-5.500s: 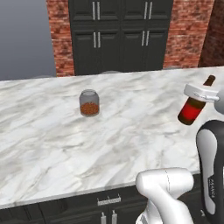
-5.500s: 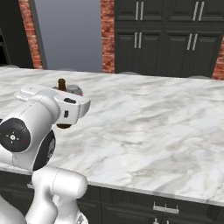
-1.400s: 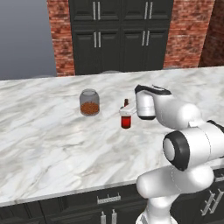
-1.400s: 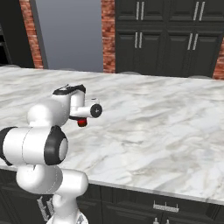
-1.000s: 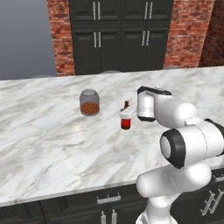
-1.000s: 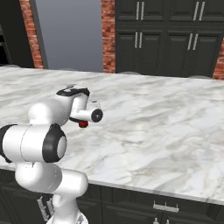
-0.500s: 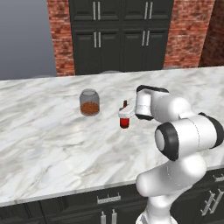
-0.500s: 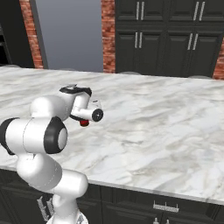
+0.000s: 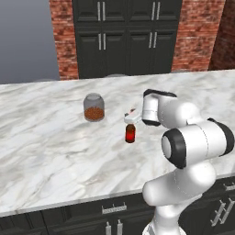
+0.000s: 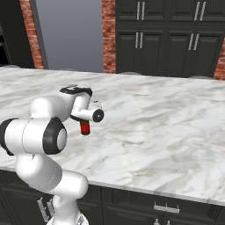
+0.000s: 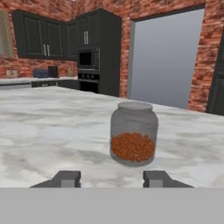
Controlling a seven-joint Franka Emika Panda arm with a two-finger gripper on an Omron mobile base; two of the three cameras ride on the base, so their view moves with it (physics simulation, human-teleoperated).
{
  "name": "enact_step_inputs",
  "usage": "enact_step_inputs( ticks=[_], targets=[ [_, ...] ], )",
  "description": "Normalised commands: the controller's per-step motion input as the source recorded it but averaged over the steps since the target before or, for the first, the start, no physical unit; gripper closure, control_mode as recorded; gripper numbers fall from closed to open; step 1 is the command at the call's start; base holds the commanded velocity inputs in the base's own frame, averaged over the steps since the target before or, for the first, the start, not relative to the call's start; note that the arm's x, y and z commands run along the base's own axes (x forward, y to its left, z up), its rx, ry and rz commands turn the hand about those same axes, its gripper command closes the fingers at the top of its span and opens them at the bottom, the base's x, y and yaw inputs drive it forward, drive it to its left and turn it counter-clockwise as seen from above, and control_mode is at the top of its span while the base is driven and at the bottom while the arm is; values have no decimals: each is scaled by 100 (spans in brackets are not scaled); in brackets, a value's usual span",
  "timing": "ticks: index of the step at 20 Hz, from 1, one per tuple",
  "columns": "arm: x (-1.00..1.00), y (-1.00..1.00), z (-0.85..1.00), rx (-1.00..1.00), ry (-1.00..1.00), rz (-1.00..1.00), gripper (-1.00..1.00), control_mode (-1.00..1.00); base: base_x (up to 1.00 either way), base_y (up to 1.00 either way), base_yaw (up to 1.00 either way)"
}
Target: Open the cabinet directly in front. Then move the beer and the cup to the dining counter with the jar on it.
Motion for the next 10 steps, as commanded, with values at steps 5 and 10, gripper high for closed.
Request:
enact_step_inputs(
  ticks=[5,10],
  targets=[
    [0,0,74,0,0,0,-100,-100,0,0,0],
    [-37,1,100,0,2,0,-100,-100,0,0,0]
  ],
)
